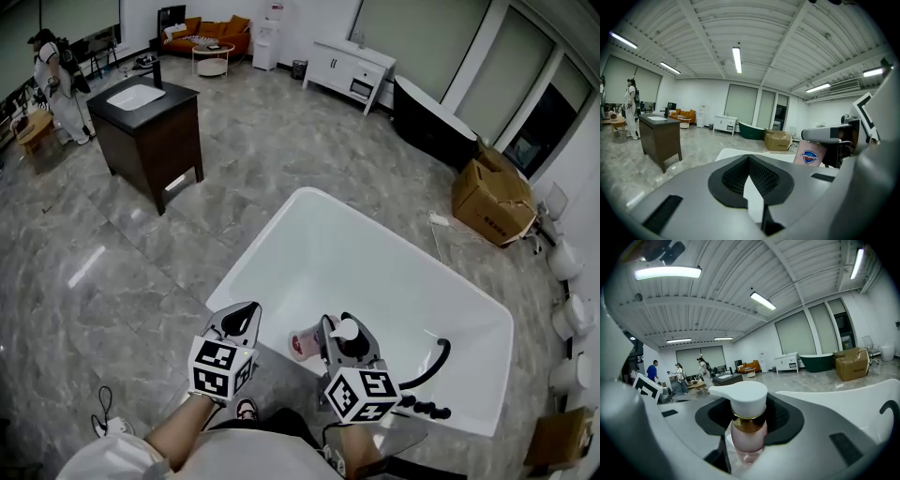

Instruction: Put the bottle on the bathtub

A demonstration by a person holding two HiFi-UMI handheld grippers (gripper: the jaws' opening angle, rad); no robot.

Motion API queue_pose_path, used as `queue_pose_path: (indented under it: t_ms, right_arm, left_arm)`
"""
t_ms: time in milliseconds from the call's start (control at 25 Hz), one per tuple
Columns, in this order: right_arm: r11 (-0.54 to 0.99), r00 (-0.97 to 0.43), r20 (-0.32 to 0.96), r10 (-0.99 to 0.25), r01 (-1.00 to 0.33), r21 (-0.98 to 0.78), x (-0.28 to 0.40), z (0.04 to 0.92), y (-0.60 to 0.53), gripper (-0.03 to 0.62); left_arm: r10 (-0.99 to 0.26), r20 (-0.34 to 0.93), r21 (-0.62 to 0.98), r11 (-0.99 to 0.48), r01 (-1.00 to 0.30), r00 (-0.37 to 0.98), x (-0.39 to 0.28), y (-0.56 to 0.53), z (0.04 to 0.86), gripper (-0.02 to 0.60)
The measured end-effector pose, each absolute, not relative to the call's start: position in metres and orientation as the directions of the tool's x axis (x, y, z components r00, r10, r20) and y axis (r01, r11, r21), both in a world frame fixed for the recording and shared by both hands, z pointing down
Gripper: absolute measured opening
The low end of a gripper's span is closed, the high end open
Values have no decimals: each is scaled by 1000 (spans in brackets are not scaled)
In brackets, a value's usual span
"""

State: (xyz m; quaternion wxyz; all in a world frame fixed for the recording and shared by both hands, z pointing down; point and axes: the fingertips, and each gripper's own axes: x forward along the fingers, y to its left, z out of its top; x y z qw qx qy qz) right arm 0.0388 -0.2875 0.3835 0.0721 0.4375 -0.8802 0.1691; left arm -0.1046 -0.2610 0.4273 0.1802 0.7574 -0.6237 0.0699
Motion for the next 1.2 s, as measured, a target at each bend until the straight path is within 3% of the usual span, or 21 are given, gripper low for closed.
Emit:
queue_pose_path:
  t_ms: [680,1200]
  right_arm:
    - [635,-674,307,-672,-737,-230,43,399,-291,186]
    - [662,-706,368,-605,-703,-260,40,461,-285,186]
  left_arm:
    - [-905,415,238,10,-971,92,-110,-244,463,3]
    - [-842,537,250,101,-963,51,-113,-212,525,3]
